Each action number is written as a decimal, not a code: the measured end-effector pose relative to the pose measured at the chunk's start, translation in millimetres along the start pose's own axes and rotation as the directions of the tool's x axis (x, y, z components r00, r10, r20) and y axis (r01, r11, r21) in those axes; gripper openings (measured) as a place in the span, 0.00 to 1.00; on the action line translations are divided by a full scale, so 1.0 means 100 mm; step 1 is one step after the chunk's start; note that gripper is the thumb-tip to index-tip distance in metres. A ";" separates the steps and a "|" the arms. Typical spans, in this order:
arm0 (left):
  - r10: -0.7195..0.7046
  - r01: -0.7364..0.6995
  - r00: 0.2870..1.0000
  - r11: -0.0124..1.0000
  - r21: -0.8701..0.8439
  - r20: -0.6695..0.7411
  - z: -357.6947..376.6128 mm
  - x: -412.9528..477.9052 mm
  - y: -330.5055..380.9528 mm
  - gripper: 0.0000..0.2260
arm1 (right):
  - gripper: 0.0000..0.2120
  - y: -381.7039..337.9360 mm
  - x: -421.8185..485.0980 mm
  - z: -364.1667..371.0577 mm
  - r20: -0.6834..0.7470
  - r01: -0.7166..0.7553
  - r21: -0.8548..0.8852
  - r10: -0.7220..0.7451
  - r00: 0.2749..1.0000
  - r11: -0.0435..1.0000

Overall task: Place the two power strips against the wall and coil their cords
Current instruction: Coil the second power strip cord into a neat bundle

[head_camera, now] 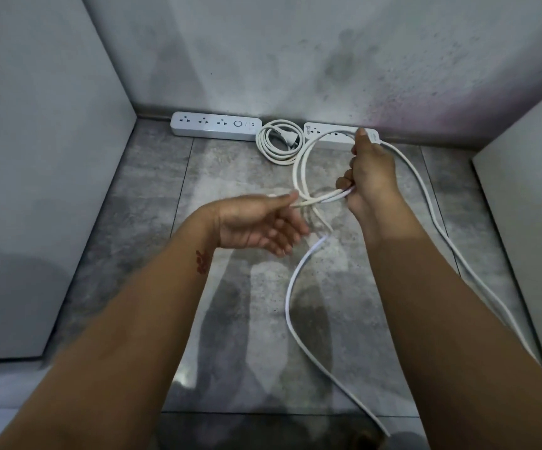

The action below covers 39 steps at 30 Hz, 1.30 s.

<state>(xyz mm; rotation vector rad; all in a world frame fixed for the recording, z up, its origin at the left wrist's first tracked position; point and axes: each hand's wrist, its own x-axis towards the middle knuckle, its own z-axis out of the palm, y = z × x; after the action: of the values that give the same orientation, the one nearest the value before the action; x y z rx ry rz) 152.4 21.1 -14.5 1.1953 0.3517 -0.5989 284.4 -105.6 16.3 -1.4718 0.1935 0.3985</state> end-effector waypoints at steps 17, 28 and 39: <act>0.133 -0.439 0.833 0.751 -0.494 -0.537 0.18 0.33 0.06 0.17 | 0.16 0.19 -0.16 0.05 0.078 -0.292 -0.138 0.304 0.949 0.946; 0.212 -0.315 0.842 0.940 -0.134 -0.496 -0.04 0.15 0.19 0.11 | 0.25 0.10 -0.03 0.04 0.351 0.335 -0.754 -0.084 0.933 0.565; 0.285 -0.244 0.865 0.958 0.150 -0.413 0.03 0.06 0.33 0.25 | 0.13 0.18 -0.14 0.04 0.710 0.712 -0.702 -0.066 0.701 0.020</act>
<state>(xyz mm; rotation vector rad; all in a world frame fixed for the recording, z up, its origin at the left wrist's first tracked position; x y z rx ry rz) 176.5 24.6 8.0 1.4386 0.5263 -0.1036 263.9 -102.6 5.3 -2.5601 -1.2570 0.3935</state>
